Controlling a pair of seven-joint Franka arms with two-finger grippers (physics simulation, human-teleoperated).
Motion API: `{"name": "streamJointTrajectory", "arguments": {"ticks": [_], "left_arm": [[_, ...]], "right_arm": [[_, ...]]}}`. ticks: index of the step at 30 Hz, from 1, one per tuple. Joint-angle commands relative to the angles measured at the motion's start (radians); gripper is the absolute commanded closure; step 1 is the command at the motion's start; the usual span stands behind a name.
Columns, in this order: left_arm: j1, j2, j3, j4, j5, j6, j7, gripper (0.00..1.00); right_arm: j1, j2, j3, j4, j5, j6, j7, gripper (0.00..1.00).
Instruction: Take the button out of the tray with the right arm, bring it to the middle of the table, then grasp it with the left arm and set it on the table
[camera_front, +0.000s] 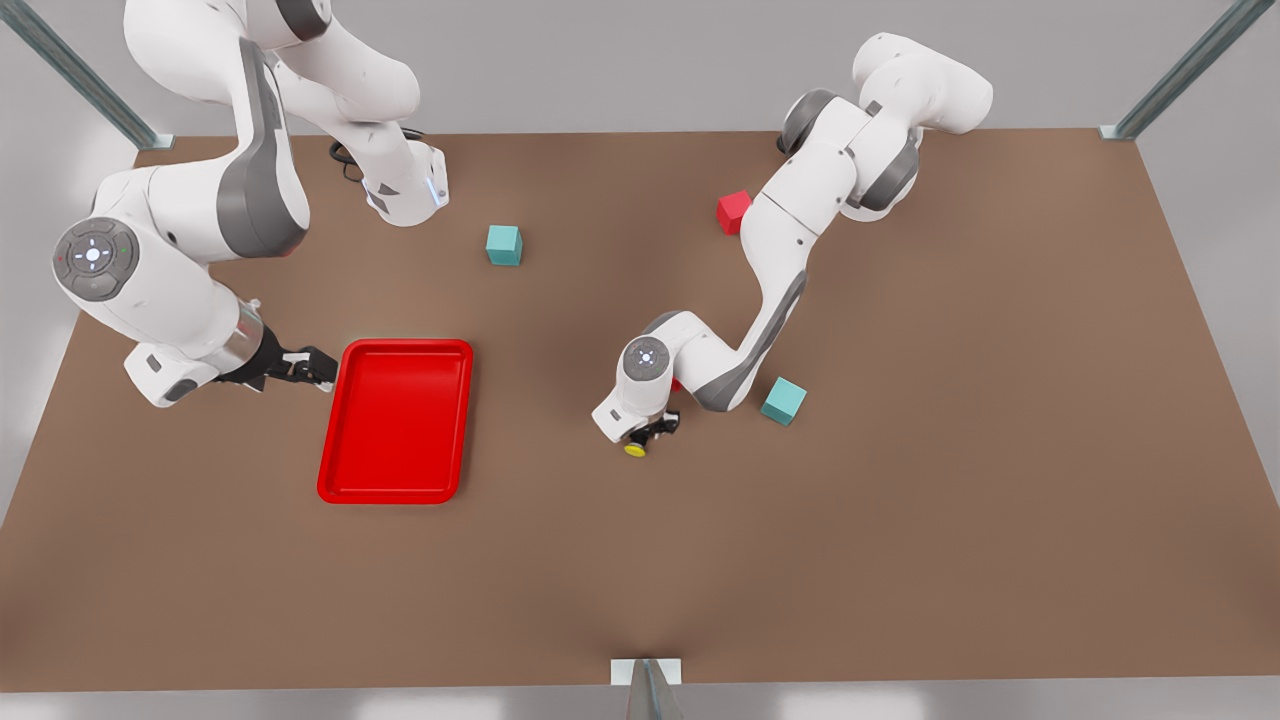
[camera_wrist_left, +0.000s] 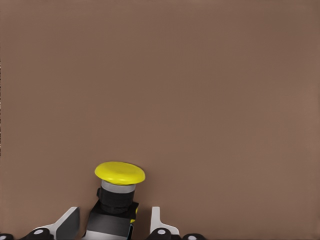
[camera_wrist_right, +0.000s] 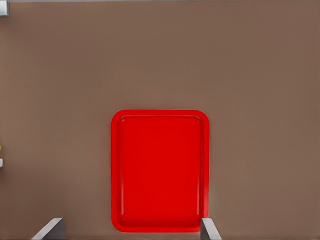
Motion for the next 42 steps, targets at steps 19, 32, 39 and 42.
{"name": "streamJointTrajectory", "arguments": {"ticks": [19,32,39,42], "left_arm": [[0.006,0.012,0.005,0.029,0.001,-0.094,0.112,0.51],[-0.394,-0.037,0.647,0.097,0.180,-0.297,-1.308,0.51],[-0.436,0.042,0.640,0.094,0.653,-0.531,-1.793,0.52],[-0.440,0.084,0.640,0.097,0.767,-0.469,-1.910,0.52]], "right_arm": [[0.131,0.053,0.003,0.017,-0.150,0.018,0.182,0.00],[0.149,-0.025,0.034,0.019,-0.018,-0.119,0.131,0.00],[0.146,-0.022,0.031,0.024,-0.006,-0.134,0.126,0.00],[0.145,-0.020,0.031,0.022,-0.004,-0.146,0.126,0.00]]}}
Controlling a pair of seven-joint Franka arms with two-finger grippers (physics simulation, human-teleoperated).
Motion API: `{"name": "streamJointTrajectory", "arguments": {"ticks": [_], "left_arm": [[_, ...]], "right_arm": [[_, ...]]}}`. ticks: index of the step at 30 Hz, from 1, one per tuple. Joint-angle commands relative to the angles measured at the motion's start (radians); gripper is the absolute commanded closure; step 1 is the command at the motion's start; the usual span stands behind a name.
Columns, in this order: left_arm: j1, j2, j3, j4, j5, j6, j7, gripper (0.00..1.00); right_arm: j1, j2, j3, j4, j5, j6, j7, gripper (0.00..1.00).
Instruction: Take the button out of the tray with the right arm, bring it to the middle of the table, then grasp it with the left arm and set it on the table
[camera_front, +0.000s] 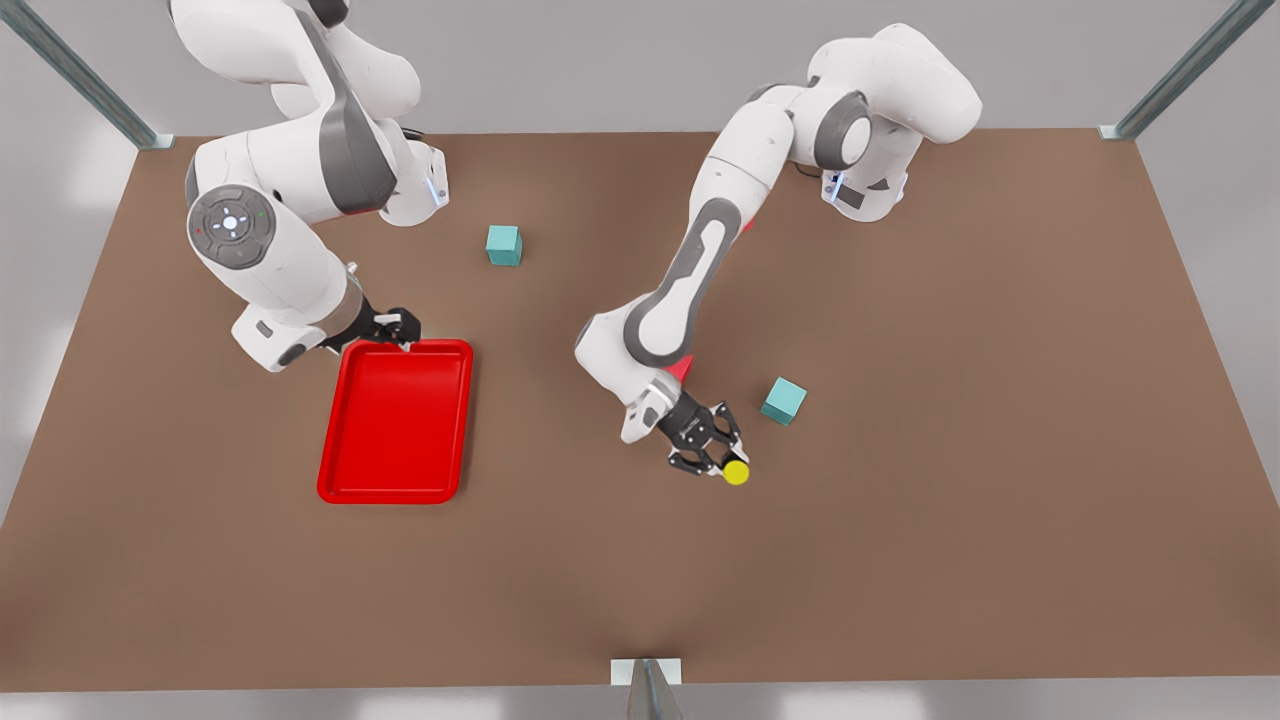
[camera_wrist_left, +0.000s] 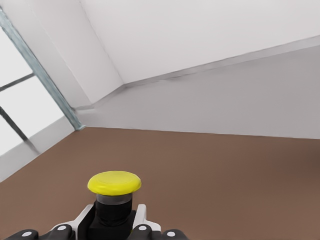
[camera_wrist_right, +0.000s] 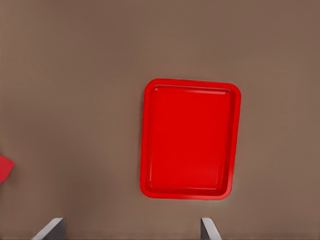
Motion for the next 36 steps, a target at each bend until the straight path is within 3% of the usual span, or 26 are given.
{"name": "streamJointTrajectory", "arguments": {"ticks": [1,4,6,10,18,36], "left_arm": [[0.000,0.017,0.000,0.001,0.156,-0.008,-1.030,0.52],[0.005,0.047,0.000,0.001,0.234,-0.007,-1.028,0.52],[0.018,0.060,0.002,0.001,0.237,0.148,-1.030,0.52],[0.035,0.066,-0.004,0.007,0.279,0.319,-1.018,0.52],[0.034,0.123,-0.050,0.046,0.400,0.362,-1.024,0.52],[0.034,0.203,-0.060,0.043,0.452,0.383,-1.028,0.52]], "right_arm": [[-0.012,0.002,-0.003,0.001,0.000,-0.020,-0.005,0.00],[-0.073,0.014,-0.009,0.001,-0.006,-0.015,-0.014,0.00],[-0.177,0.074,-0.008,-0.005,-0.005,-0.011,-0.014,0.00],[-0.216,0.088,-0.006,0.002,0.003,-0.020,-0.014,0.00],[-0.223,0.088,-0.008,0.006,0.003,-0.018,-0.016,0.00],[-0.217,0.089,-0.005,0.004,0.000,-0.018,-0.017,0.00]]}}
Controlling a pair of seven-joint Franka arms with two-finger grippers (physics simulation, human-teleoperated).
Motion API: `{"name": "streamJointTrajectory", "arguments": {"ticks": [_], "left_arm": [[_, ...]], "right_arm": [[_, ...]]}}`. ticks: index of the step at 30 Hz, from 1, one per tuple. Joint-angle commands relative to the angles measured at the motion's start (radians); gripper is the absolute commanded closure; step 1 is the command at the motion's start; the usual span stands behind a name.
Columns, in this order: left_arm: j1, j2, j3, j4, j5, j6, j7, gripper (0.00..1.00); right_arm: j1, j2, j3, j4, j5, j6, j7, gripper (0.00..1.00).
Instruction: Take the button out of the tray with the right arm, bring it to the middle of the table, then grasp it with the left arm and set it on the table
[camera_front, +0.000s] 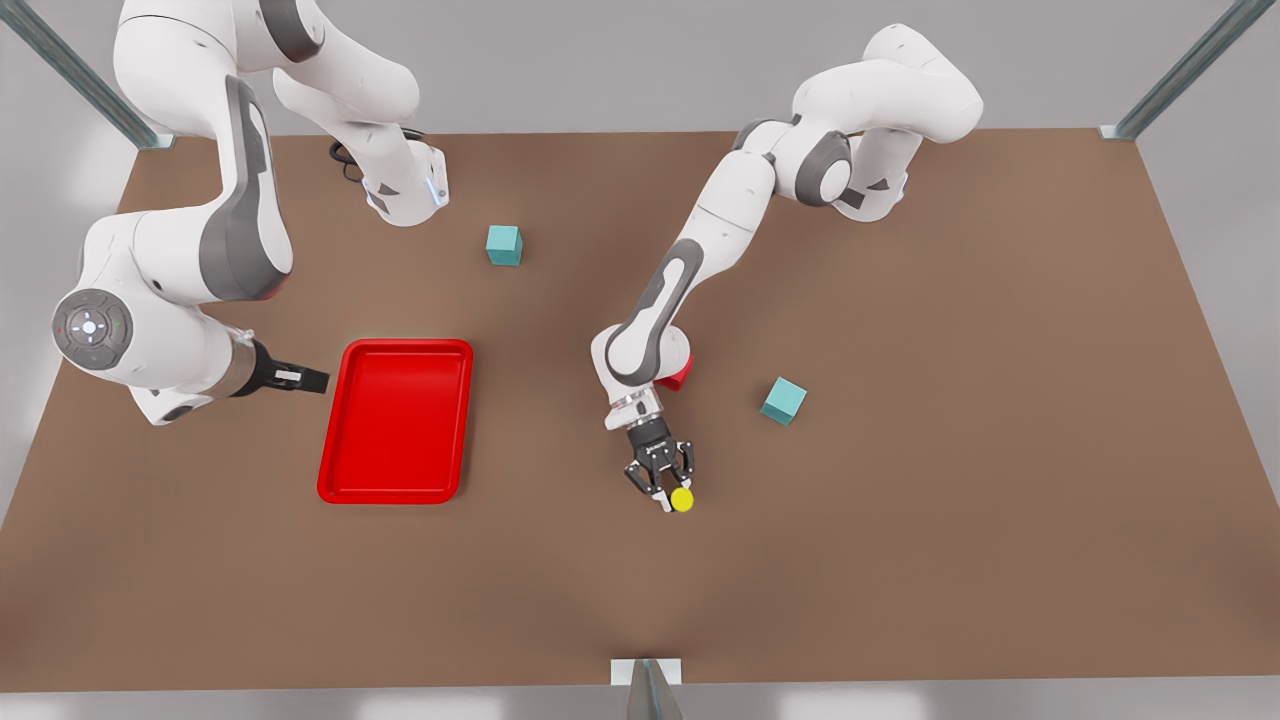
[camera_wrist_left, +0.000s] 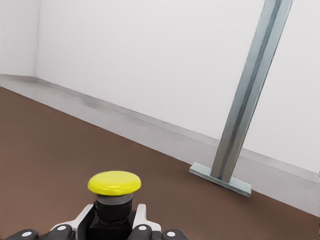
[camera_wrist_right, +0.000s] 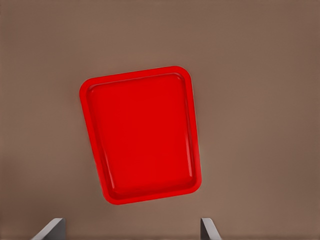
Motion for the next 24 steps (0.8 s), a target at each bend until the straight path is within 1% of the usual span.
{"name": "streamJointTrajectory", "arguments": {"ticks": [1,8,10,19,24], "left_arm": [[0.000,-0.001,-0.001,-0.001,0.013,0.004,-0.149,0.52],[0.002,-0.001,0.001,-0.007,0.048,-0.003,-0.147,0.51],[0.000,-0.001,0.001,-0.013,0.062,-0.008,-0.147,0.00],[-0.006,-0.007,0.001,-0.013,0.061,-0.019,-0.144,0.00],[-0.001,-0.044,0.002,-0.012,0.057,-0.010,-0.070,0.00]], "right_arm": [[0.000,-0.001,0.001,0.001,0.001,0.000,-0.003,0.00],[0.000,-0.001,0.001,-0.001,0.001,0.000,-0.003,0.00],[0.000,-0.001,0.001,0.001,0.001,0.000,-0.003,0.00],[0.000,-0.001,0.001,0.001,0.001,0.000,-0.003,0.00],[0.002,-0.001,-0.001,0.001,0.001,0.000,-0.003,0.00]]}}
